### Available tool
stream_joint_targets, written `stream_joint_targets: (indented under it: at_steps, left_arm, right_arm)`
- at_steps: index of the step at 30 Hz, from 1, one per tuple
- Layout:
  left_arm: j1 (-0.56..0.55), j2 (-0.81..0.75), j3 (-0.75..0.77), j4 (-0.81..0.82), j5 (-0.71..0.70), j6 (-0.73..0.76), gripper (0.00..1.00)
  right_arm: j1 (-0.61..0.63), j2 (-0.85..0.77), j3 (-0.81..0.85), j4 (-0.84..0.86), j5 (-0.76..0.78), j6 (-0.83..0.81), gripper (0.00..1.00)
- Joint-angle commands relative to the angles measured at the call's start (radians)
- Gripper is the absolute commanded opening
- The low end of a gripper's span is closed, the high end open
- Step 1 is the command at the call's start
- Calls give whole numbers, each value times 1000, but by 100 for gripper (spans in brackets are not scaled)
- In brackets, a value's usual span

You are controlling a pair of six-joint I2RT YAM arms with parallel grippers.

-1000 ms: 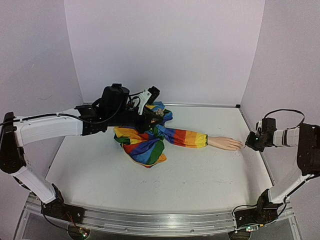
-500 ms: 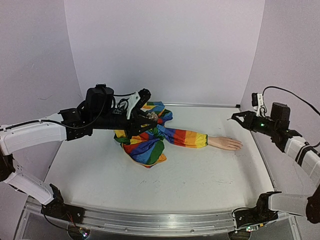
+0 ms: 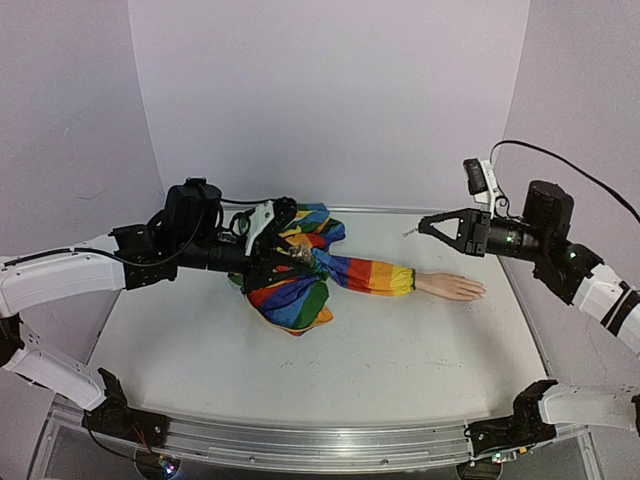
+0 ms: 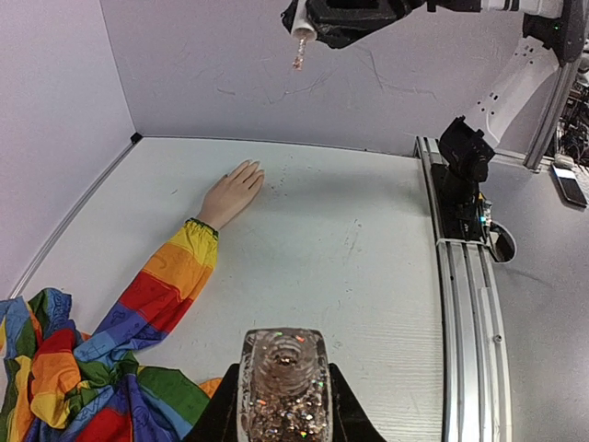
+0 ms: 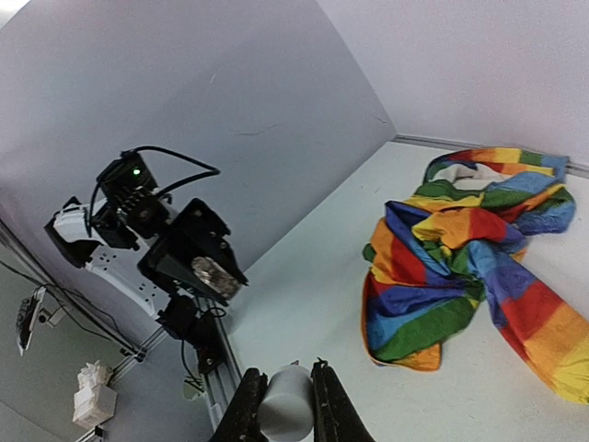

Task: Paint the nails

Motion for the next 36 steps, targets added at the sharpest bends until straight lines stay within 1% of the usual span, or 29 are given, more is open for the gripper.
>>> stream_joint_targets:
  at_steps: [1,8,10,16,27,36]
  left_arm:
    - [-7,-22,-16,12,-10,48,0]
    - [-9,-27,-40,12,-53,70,0]
    - [-10,-28,-43,12,-61,74,0]
    - [-12,-19,-45,11,-66,80,0]
    - [-12,-11,-46,9,-84,88,0]
    - [-14,-13,-47,7,-88,90,0]
  right_arm:
    - [140,55,113,17,107,-5,0]
    - [344,196,268,-45,239,-66,0]
    - [380,239,307,-54,252,-76,0]
    - [489,366,444,-174,348,-138,0]
    - [570,475,570,-284,435,-190,0]
    - [593,501,603,-326,484,-208,0]
